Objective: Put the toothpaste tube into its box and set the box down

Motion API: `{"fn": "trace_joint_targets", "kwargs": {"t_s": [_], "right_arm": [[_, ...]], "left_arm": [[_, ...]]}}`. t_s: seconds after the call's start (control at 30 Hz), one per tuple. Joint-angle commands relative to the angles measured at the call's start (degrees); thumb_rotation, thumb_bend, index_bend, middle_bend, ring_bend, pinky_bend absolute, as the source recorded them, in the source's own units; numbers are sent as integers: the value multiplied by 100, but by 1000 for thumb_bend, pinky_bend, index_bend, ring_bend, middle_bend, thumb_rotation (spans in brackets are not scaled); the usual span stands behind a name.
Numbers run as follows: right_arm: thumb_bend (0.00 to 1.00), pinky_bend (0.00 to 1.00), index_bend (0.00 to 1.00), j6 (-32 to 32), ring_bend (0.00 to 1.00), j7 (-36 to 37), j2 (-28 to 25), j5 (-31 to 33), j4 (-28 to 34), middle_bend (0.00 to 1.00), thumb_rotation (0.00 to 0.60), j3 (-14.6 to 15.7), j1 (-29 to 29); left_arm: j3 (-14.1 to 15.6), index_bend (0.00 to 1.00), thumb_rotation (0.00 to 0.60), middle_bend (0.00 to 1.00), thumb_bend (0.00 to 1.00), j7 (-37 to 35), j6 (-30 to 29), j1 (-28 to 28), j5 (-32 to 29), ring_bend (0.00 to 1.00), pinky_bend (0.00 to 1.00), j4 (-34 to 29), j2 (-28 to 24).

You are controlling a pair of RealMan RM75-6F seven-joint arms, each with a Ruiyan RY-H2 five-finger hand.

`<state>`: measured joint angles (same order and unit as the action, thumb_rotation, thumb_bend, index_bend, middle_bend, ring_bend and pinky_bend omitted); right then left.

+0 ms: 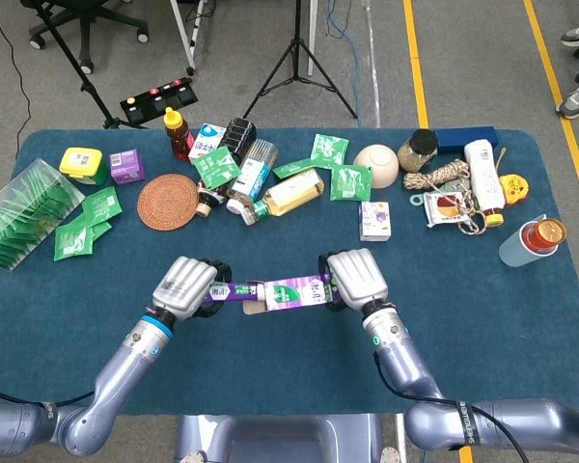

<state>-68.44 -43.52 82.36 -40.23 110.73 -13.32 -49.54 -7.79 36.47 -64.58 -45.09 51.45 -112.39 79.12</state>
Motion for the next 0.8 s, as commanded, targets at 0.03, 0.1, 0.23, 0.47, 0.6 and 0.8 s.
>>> {"fn": "trace_joint_targets", "kwargs": {"t_s": [0.03, 0.1, 0.23, 0.47, 0.6, 0.8], "right_arm": [[305, 635, 490, -48, 573, -2, 19, -19, -13, 582, 600, 20, -6], [308, 636, 490, -124, 573, -28, 51, -51, -25, 583, 600, 50, -7], [316, 637, 491, -308, 574, -115, 148, -87, -53, 586, 600, 86, -11], [321, 641, 493, -424, 577, -143, 234, -96, -29, 588, 600, 109, -5], [322, 641, 492, -434, 577, -123, 267, -94, -39, 588, 600, 130, 7], [323, 642, 494, -471, 578, -51, 312, -19, -55, 590, 600, 87, 34]], "left_arm": [[0, 521, 600, 443, 343, 82, -53, -34, -45, 463, 673, -20, 49], [5, 521, 600, 443, 342, 143, -116, -48, -63, 463, 672, -31, 119], [-3, 521, 600, 443, 341, 370, -303, -90, -142, 463, 672, -72, 240], [-64, 521, 600, 443, 340, 745, -620, -175, -312, 463, 672, -198, 443], [-79, 521, 600, 443, 337, 1000, -853, -220, -377, 463, 672, -207, 631], [-74, 521, 600, 443, 335, 1406, -1252, -253, -406, 463, 672, -112, 925]]}}
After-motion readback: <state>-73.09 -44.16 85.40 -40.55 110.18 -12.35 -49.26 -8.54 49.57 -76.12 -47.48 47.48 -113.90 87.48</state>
